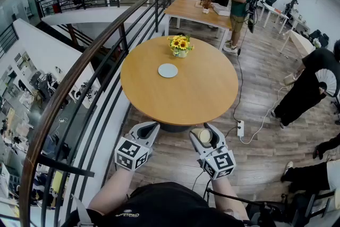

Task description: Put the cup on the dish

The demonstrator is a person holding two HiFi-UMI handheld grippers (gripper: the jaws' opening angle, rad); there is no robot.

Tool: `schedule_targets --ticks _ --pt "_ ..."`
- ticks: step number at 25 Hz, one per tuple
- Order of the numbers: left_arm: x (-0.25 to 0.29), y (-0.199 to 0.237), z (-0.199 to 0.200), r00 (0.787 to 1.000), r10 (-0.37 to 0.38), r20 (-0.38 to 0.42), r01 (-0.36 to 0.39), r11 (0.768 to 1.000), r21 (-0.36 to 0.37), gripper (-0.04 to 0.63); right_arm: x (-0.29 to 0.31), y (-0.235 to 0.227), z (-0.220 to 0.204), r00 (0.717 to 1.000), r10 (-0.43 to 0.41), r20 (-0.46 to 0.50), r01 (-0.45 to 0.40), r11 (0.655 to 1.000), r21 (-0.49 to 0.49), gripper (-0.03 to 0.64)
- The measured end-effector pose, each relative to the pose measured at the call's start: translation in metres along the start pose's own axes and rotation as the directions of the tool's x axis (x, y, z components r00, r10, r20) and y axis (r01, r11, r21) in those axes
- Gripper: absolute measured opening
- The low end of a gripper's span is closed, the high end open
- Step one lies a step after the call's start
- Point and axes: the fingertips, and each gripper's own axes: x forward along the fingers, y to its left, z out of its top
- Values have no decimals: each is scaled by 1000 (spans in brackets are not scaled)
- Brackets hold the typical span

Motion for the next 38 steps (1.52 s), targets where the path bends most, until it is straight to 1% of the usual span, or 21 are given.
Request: schedule_targets --ticks 6,10,14,19,24,28,31,35,38 --pt "8 -8 3 1000 0 -7 0 1000 5 0 -5 -10 1 1000 -2 -2 2 1000 1 256" --pt "13 -13 3 1000 3 -7 -3 1000 10 0 -7 -19 -3 1000 -7 -1 7 999 36 256" --pt "20 -20 3 1000 13 -8 -13 1000 10 0 -13 -27 -6 1000 6 6 -6 998 56 256" --pt "30 -34 2 1000 26 -9 -25 1000 18 0 -23 -39 -10 1000 20 13 -21 999 47 256" --pt "45 -59 -18 999 41 -20 -41 999 12 0 -37 -58 -29 999 40 16 -40 998 46 256" --pt "47 -69 -10 999 46 -14 -46 999 15 0 -39 -63 -22 998 54 25 -55 998 38 256" --pt "49 -67 -9 999 53 -8 -53 998 20 0 -33 -64 -18 998 64 28 -65 998 25 256" --pt "67 -61 -21 998 57 -2 -57 998 15 0 -23 -72 -32 996 81 22 -81 997 9 256" --pt "71 -44 -12 999 50 0 -50 999 8 0 -5 -69 -22 996 84 8 -84 996 0 256"
